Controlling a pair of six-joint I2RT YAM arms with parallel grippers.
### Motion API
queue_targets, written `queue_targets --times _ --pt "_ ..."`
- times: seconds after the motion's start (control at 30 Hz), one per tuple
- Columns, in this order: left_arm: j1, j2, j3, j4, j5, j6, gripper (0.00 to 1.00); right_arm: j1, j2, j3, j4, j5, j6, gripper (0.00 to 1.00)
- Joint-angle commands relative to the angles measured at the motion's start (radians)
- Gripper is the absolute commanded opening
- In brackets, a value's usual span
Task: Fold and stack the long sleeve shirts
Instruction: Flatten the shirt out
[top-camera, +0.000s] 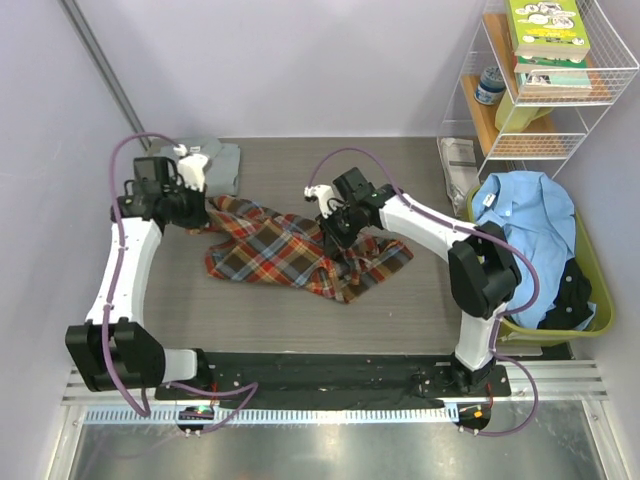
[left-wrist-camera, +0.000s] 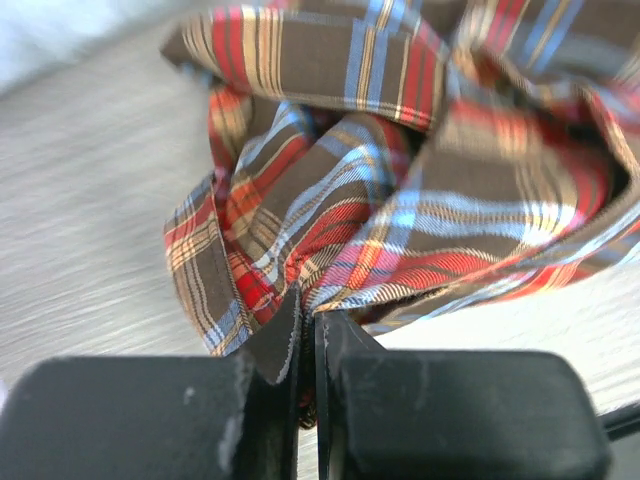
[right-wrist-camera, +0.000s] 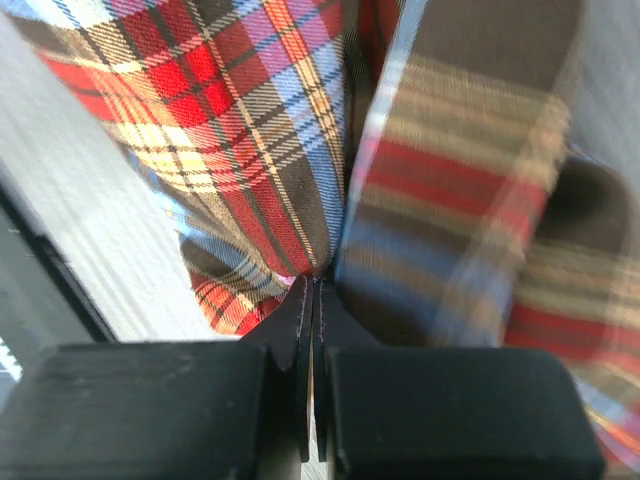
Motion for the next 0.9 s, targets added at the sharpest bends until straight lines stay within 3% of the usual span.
queue_targets --times 0.0,0.13,0.17,0.3,0.4,0.57,0.7,0.77,0.83,0.87 --pt "0.057 -0.05 0.164 -0.021 0.096 -0.084 0.0 -0.012 -0.18 0.044 0.011 -0.089 -0.007 0.01" --pt "0.031 0.034 0.432 -0.128 0.167 -0.11 0.0 -0.084 -0.293 0.046 0.018 -0.109 0.014 0.01" --pt "0.027 0.059 0.48 -0.157 0.17 -0.11 0.0 -0.152 -0.311 0.049 0.019 -0.131 0.019 0.01" --pt "0.025 0.113 0.638 -0.176 0.051 -0.156 0.0 -0.337 -0.366 0.084 0.016 -0.145 0.025 0.01" --pt "0.028 0.093 0.724 -0.128 0.001 -0.22 0.0 -0.401 -0.362 0.119 0.016 -0.057 0.004 0.01" --pt "0.026 0.021 0.81 -0.055 -0.039 -0.36 0.0 -0.385 -0.246 0.222 0.094 0.041 0.103 0.01" --pt "0.028 -0.033 0.832 -0.067 -0.134 -0.35 0.0 -0.32 -0.106 0.453 0.127 0.036 0.166 0.01" --pt "0.026 -0.051 0.838 -0.099 -0.255 -0.325 0.0 -0.285 -0.051 0.519 0.119 0.012 0.166 0.01" --pt "0.026 -0.067 0.836 -0.128 -0.347 -0.297 0.0 -0.241 -0.035 0.552 0.122 0.001 0.157 0.06" --pt "0.026 -0.082 0.826 -0.134 -0.308 -0.296 0.0 -0.236 -0.031 0.55 0.12 -0.011 0.161 0.1"
